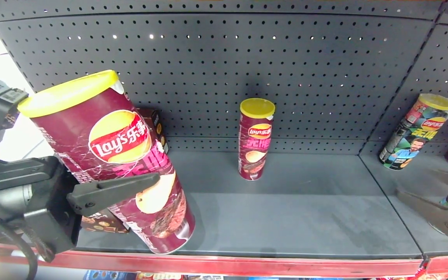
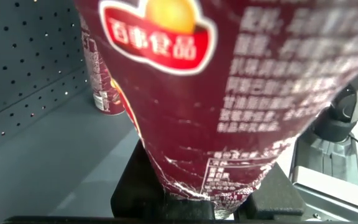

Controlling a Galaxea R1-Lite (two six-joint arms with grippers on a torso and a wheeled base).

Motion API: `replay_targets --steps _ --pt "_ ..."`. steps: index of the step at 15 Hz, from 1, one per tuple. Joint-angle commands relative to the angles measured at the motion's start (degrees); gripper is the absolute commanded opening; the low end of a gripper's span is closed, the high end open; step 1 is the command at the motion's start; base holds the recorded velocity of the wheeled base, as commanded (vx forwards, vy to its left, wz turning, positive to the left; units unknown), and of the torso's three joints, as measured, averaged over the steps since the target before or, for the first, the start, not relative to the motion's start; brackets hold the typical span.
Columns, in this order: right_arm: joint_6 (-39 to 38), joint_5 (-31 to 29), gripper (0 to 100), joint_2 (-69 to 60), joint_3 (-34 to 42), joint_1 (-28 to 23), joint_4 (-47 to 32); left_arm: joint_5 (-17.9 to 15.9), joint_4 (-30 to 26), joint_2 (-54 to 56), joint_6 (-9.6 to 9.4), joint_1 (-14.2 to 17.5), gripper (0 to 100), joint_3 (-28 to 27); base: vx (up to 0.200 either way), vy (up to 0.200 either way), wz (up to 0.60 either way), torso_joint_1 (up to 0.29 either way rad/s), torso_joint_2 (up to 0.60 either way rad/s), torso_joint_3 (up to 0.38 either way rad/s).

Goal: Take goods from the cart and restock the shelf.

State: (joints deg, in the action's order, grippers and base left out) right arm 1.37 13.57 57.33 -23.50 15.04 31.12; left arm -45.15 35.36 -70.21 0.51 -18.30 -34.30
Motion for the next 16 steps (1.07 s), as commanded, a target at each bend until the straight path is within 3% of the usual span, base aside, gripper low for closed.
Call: replay_targets --steps 1,4,8,11,14,16 --pt "0.4 4.7 100 12.8 -7.4 2.0 4.4 0.0 -0.1 0.1 0.02 0.0 0 -0.1 0.0 0.0 0.0 0.0 0.0 0.0" --pt "2.4 8.4 100 21.9 -14.0 3.9 7.1 -0.2 -1.1 0.4 0.02 0.5 0 -0.2 0.0 0.0 0.0 0.0 0.0 0.0" --pt "6.5 18.2 100 34.7 -26.9 3.3 8.8 -0.4 -2.4 2.3 1.69 0.5 0 0.3 0.0 0.0 0.0 0.0 0.0 0.0" --pt "6.8 23.3 100 39.5 -31.8 4.7 8.7 -0.5 -2.4 2.5 2.56 1.0 0 -0.1 0.0 0.0 0.0 0.0 0.0 0.0" --pt "12.1 34.9 100 45.7 -38.0 3.4 9.3 -1.3 -2.3 2.4 3.09 1.0 0 0.5 0.0 0.0 0.0 0.0 0.0 0.0" --pt "12.8 39.1 100 48.9 -42.1 2.8 9.1 -1.3 -2.3 2.5 3.09 1.1 0 0.6 0.0 0.0 0.0 0.0 0.0 0.0"
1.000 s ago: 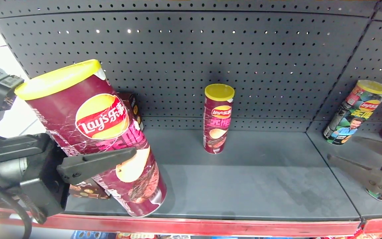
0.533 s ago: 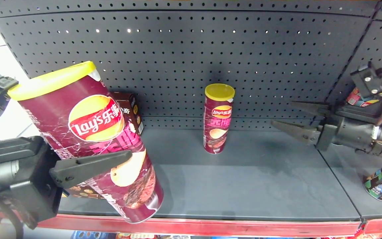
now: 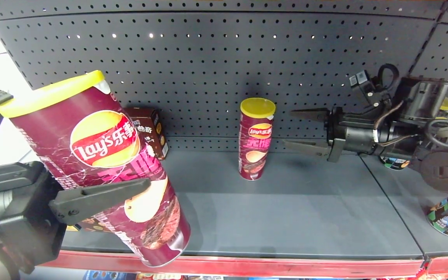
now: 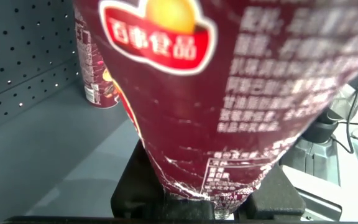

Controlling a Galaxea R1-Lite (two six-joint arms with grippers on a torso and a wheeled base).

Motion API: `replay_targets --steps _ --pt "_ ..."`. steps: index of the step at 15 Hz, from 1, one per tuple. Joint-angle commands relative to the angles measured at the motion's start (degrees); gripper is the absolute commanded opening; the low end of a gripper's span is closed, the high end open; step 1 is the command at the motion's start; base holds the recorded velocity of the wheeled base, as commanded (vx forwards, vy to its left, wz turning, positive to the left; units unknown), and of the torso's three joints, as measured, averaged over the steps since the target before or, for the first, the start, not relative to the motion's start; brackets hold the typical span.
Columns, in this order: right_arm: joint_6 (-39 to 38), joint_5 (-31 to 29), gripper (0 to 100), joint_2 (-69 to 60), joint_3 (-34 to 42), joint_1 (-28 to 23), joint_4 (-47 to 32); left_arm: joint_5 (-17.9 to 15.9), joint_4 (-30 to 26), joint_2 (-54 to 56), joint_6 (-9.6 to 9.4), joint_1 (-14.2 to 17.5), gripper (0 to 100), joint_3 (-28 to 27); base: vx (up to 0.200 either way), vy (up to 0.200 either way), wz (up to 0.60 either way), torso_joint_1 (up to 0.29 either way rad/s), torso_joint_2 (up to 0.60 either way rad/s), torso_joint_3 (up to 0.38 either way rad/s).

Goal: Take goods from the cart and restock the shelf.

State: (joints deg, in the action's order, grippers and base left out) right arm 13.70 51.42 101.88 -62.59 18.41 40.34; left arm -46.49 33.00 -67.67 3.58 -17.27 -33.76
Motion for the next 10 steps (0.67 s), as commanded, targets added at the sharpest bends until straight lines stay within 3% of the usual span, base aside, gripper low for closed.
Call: replay_targets --steps 1,10 --pt "0.4 1.3 100 5.7 -4.2 -0.6 -0.1 0.0 0.0 0.0 0.02 0.0 0 -0.1 0.0 0.0 0.0 0.0 0.0 0.0" --pt "0.3 5.1 100 16.2 -12.0 0.0 -0.2 -0.6 0.0 0.0 0.2 0.1 0 0.2 0.0 0.0 0.0 0.0 0.0 0.0"
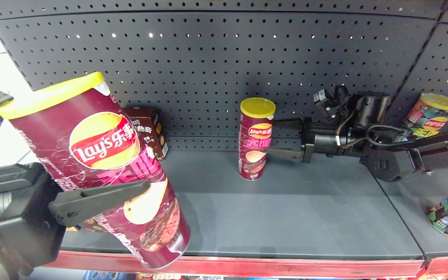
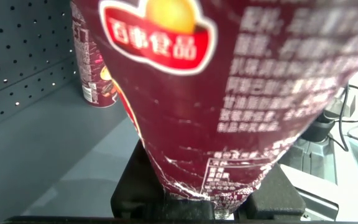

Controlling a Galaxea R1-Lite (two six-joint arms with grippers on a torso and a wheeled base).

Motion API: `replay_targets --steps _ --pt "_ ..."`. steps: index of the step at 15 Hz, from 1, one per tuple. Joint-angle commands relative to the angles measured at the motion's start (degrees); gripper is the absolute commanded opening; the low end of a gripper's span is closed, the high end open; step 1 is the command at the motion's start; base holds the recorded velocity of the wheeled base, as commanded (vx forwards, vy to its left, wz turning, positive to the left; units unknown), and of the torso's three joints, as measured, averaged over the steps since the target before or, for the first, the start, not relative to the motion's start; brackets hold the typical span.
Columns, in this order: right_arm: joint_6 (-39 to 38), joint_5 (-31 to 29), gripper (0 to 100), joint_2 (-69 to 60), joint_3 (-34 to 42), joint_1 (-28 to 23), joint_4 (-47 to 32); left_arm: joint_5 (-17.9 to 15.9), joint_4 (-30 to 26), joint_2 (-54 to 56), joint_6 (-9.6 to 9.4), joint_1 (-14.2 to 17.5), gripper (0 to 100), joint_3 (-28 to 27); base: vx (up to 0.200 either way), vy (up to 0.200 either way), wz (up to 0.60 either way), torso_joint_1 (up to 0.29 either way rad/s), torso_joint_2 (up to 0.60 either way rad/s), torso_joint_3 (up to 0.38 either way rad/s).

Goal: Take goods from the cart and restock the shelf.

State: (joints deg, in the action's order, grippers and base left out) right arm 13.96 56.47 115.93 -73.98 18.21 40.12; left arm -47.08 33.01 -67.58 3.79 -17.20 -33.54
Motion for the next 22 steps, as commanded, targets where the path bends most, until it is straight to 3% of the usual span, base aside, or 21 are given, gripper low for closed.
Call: replay_targets --steps 1,20,21,22 --pt "0.0 0.0 100 2.7 -0.9 0.2 0.1 0.0 0.0 -0.1 0.08 0.2 0 0.1 0.0 0.0 0.0 0.0 0.0 0.0" --pt "-1.5 0.0 100 12.8 -11.7 4.8 0.9 0.1 0.1 0.3 0.08 1.9 0 1.9 0.0 0.0 0.0 0.0 0.0 0.0" --pt "-1.5 0.0 0 13.4 -11.7 4.8 1.7 0.1 0.2 0.3 0.08 2.3 0 1.9 0.0 0.0 0.0 0.0 0.0 0.0" --pt "-1.6 -0.2 0 13.4 -11.5 4.9 1.5 0.1 0.3 0.3 0.08 2.3 0 1.8 0.0 0.0 0.0 0.0 0.0 0.0"
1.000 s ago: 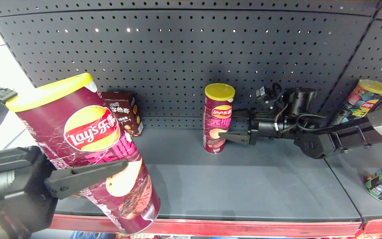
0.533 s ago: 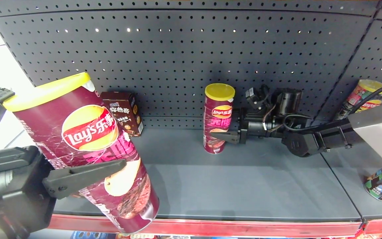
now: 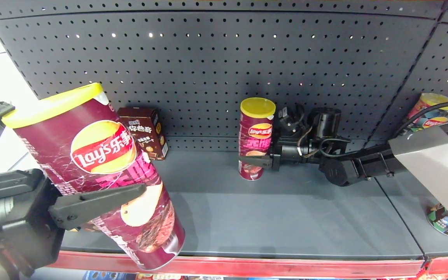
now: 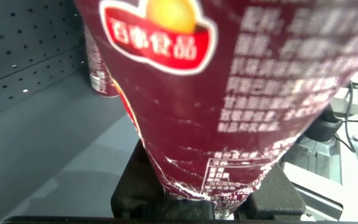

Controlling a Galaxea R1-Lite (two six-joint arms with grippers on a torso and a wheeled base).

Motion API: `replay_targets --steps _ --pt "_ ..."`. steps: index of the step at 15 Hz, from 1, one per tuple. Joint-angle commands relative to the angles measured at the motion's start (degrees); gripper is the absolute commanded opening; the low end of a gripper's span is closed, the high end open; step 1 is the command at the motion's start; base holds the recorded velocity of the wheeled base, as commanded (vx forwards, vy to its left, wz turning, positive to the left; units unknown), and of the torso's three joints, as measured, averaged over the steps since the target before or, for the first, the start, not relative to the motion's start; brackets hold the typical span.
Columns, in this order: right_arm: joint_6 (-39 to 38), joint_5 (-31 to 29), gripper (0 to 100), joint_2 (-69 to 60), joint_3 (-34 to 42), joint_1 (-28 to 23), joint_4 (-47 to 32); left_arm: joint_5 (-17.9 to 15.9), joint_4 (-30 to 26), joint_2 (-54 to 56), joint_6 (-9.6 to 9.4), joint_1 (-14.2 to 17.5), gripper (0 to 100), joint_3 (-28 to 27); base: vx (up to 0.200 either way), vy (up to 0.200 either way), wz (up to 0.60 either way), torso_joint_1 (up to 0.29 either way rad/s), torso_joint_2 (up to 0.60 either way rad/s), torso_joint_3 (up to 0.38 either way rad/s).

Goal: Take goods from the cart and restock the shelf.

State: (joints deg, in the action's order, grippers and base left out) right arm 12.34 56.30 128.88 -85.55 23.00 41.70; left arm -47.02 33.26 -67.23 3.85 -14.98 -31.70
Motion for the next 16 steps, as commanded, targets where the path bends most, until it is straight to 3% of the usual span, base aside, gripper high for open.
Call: replay_targets --steps 1,8,10,16 --pt "0.1 0.0 0 0.4 0.2 0.1 0.0 0.1 0.1 0.0 0.01 0.1 0 -0.1 0.0 0.0 0.0 0.0 0.0 0.0" --pt "0.1 -1.0 0 -2.2 2.1 -0.3 0.6 0.1 0.4 0.1 -0.07 0.4 0 0.1 0.0 0.0 0.0 0.0 0.0 0.0" --pt "-0.3 -2.6 0 -6.1 6.7 0.1 0.8 0.2 0.4 0.3 -0.07 0.4 0 0.2 0.0 0.0 0.0 0.0 0.0 0.0" --pt "-0.4 -5.8 0 -18.5 26.0 1.4 11.1 0.3 -0.1 2.2 -0.16 0.2 0 0.4 0.0 0.0 0.0 0.0 0.0 0.0"
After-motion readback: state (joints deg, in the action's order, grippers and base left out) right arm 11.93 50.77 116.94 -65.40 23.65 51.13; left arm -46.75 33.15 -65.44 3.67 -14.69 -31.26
